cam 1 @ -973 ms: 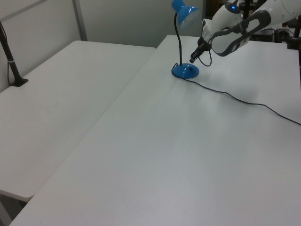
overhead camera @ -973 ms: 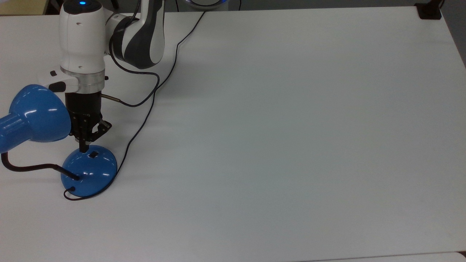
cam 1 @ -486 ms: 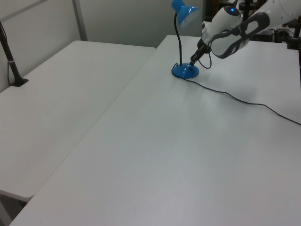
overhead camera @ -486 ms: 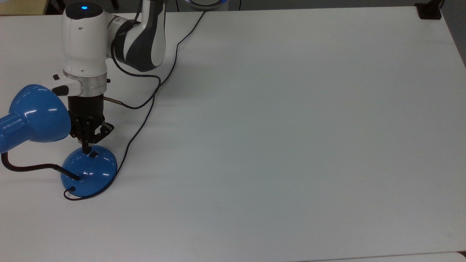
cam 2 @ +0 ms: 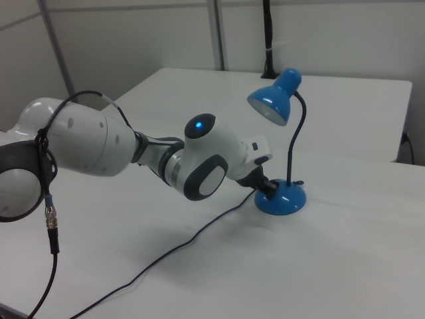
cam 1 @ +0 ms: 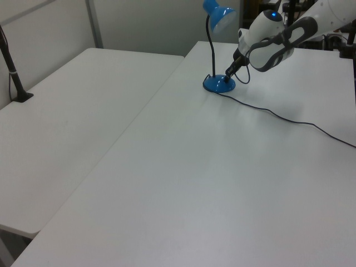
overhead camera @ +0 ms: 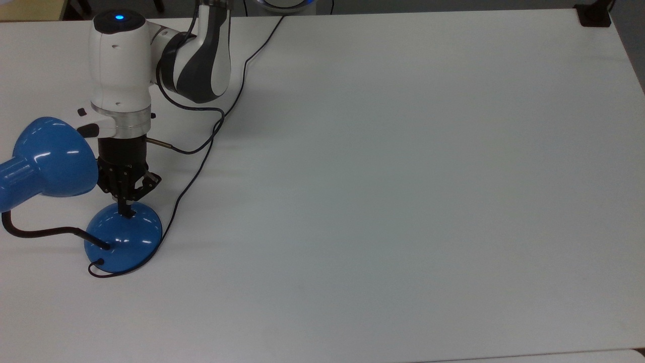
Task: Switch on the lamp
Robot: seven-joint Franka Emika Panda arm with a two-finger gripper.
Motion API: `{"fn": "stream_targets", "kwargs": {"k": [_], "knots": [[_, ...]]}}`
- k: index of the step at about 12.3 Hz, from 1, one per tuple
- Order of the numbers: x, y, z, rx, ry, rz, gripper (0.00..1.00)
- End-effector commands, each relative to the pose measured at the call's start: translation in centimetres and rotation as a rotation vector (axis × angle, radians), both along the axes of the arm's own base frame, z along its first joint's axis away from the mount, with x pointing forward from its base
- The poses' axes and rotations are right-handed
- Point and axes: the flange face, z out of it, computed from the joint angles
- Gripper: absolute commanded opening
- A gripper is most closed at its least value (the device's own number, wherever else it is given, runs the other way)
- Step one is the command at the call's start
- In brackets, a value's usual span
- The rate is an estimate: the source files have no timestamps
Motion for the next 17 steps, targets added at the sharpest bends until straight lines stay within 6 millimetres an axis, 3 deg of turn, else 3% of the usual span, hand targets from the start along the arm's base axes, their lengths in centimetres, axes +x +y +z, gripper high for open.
{"fn": "stream_targets", "kwargs": {"k": [1, 3, 7, 17], "knots": [[0.5, 0.3, -1.0, -0.005, 0.000, 0.011, 0.00], [1.4, 0.1, -0.1, -0.010, -0.026, 0.008, 0.00], [2.9, -0.1, -0.8, -0.007, -0.036, 0.002, 0.00], [3.1, 0.0, -0.1, -0.003, -0.050, -0.002, 0.00]]}}
